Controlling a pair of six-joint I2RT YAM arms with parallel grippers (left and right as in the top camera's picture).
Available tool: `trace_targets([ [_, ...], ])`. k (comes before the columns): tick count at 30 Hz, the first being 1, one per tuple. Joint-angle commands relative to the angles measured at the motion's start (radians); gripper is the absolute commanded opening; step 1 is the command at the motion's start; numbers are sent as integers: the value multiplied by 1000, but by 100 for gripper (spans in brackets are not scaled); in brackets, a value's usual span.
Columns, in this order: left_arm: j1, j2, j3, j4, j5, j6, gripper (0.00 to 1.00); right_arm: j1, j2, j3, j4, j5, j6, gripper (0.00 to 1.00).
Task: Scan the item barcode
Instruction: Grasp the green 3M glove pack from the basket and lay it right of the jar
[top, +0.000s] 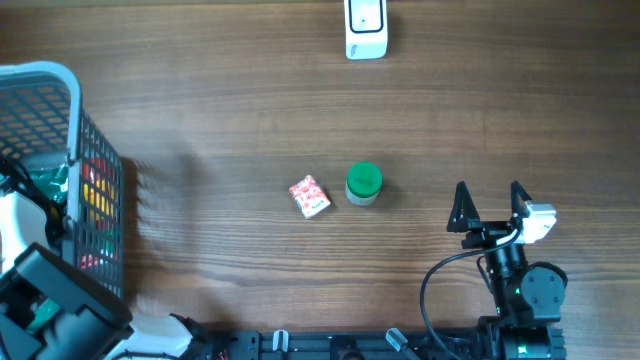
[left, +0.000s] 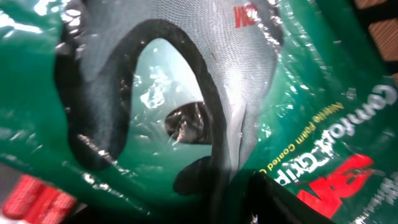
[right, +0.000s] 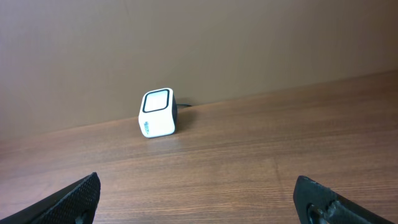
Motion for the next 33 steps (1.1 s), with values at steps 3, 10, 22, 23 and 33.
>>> trace_targets([
  [3, -2, -85, -10, -24, -111, 77, 17, -2, -4, -1, 3, 6, -11, 100],
  [10, -2, -396, 16, -24, -56, 320, 4, -2, -4, -1, 3, 6, -11, 100],
  [22, -98, -931, 116, 162, 884, 659, 4, -2, -4, -1, 3, 6, -11, 100],
  [23, -154, -928, 116, 163, 915, 717, 4, -2, -4, -1, 3, 6, -11, 99],
  [33, -993, -702, 116, 96, 565, 883, 4, -2, -4, -1, 3, 6, -11, 100],
])
